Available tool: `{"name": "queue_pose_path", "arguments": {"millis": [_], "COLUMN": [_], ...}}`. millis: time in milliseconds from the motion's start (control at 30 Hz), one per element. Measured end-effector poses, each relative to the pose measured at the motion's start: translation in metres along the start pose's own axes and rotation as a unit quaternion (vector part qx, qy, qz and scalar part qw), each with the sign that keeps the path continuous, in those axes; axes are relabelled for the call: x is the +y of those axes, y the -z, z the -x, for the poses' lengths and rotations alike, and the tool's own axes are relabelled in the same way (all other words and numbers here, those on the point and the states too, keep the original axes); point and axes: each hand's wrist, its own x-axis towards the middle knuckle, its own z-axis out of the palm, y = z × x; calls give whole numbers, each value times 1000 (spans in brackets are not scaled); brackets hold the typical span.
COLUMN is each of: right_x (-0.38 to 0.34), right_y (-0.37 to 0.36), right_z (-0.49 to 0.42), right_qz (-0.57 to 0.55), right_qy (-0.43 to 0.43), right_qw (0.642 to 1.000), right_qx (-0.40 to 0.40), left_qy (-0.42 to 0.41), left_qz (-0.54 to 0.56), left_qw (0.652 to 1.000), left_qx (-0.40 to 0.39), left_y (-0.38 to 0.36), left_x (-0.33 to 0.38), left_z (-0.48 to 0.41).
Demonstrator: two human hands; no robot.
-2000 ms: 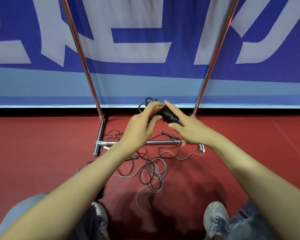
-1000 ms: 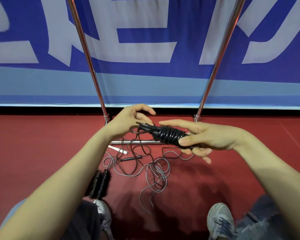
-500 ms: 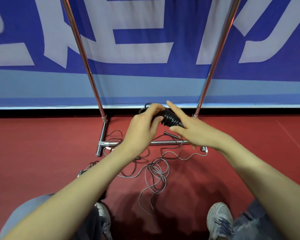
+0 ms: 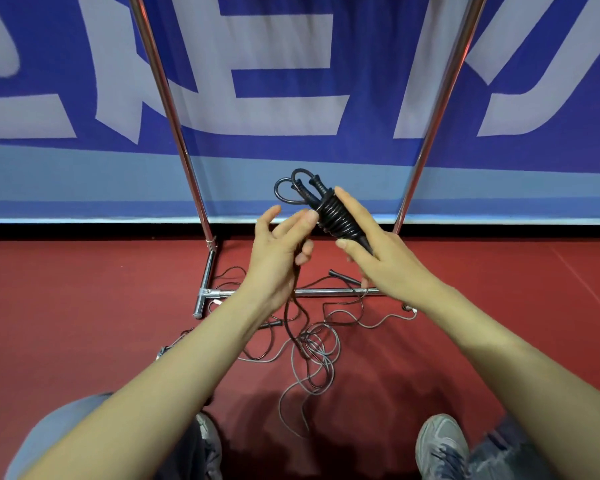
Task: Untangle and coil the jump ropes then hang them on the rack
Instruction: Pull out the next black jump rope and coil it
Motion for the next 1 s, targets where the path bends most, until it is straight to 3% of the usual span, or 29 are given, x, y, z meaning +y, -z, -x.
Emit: {"name": "queue_pose_path", "arguments": {"millis": [67,133,233,333,567,733,867,1000], "right_x": [-1,1,2,5,6,6,5,8], "right_y": [-1,-2,-6,-8,14,24,22,21], "right_z": [0,0,-1,-5,-3,-3,-2,-2], "right_qz": [-68,-64,-34,-90,-155,-165,-45,-22], "right_qy": [-7,-15,-33,-50,-71,-103,-64,-19], "right_qw": [998,997,998,991,959,958,982,988], "right_qx": [-18,-32,-50,-81,-225,-209,-171,-154], "left_qy": [45,60,47,42,71,96,109,110], "left_qz": [18,6,-30,-32,-60,-104,-118,-121], "left_qw": [998,996,997,998,995,987,982,981], "left_qx": [-49,-69,-58,-38,-35,-80,-100,-106], "left_y": [1,0,1,5,11,15,14,14], "left_x": [5,6,3,4,10,13,11,8], "left_z": [-3,-5,-7,-12,-18,-20,-20,-21]}}
